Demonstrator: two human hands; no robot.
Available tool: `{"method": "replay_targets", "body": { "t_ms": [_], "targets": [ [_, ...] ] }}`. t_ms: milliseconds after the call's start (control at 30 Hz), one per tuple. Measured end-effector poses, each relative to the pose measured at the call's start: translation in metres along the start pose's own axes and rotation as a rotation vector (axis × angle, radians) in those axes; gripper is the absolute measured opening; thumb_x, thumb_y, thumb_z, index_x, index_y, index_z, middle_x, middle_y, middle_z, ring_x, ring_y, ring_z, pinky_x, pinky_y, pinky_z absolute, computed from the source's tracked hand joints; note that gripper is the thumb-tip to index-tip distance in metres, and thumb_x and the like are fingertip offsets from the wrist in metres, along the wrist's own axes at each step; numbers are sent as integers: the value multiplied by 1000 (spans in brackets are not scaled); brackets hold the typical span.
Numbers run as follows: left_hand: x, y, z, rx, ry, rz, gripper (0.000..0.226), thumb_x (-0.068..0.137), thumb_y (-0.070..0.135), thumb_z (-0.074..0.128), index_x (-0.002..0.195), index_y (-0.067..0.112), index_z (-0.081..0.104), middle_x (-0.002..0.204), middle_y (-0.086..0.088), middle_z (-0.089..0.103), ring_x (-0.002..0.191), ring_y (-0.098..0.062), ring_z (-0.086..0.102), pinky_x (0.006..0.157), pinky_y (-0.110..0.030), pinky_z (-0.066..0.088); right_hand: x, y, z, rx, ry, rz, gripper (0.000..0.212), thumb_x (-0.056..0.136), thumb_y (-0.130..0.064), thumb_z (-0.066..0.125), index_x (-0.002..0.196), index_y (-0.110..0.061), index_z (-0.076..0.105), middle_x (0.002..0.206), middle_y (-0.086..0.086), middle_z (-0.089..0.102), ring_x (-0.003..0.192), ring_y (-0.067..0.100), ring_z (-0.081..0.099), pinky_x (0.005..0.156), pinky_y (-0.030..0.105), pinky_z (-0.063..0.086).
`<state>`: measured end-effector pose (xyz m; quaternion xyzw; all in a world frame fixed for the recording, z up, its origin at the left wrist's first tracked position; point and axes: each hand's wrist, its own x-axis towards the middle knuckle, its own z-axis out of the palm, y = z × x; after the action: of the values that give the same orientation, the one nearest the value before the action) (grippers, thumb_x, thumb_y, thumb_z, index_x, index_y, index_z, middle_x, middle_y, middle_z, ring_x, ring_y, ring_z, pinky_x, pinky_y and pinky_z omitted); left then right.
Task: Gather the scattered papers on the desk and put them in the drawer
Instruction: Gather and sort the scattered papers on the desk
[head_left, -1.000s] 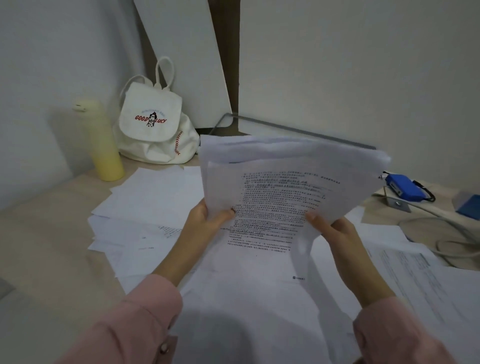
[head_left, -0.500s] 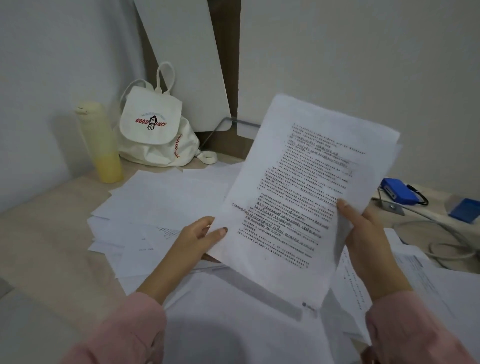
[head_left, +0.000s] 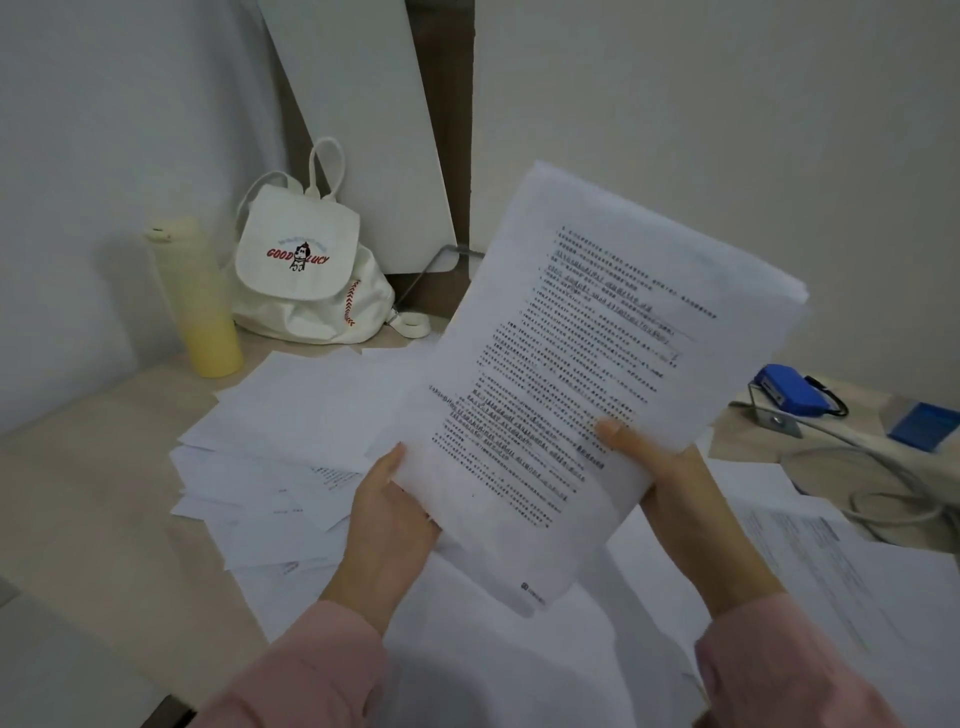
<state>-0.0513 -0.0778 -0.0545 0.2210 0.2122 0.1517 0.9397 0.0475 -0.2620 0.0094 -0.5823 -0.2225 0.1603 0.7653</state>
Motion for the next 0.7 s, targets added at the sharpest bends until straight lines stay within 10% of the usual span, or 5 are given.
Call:
{"method": "replay_targets", "body": {
  "t_ms": [167,333,433,533,700],
  "targets": [
    [2,-15,9,-47,171,124,39,97,11,33,132,-2,45,83,-8,64,41,-1,62,46,-14,48,-5,2,13,-49,-44,21,26,77,-14,64,99,-28,68,103,-4,74,96,15,70,83,34,56],
    [6,9,-6,156,127,152,19,87,14,48,104,11,58,100,-7,63,90,-20,58,88,-35,46,-1,-1,3,10,43,24,26,75,-17,64,99,-25,68,100,-2,75,94,18,70,80,32,57],
    [2,34,0,621,179,432,38,87,19,51,125,21,48,113,8,56,109,-9,49,104,-32,33,-1,-6,-5,-34,57,12,27,73,-19,65,99,-27,68,101,-4,75,95,17,70,81,34,56],
    [-8,50,22,963,-50,529,63,68,23,56,129,29,42,123,18,49,112,7,45,87,-10,36,-2,-7,-6,-85,9,24,29,76,-16,65,103,-27,68,107,-2,73,98,18,69,86,39,51],
    [-11,42,30,1003,-155,551,34,80,11,61,112,22,55,102,13,65,80,14,62,68,-6,49,-11,5,0,-154,-39,53,43,71,-17,68,114,-22,63,111,-1,71,101,17,67,87,37,53]
  ]
}}
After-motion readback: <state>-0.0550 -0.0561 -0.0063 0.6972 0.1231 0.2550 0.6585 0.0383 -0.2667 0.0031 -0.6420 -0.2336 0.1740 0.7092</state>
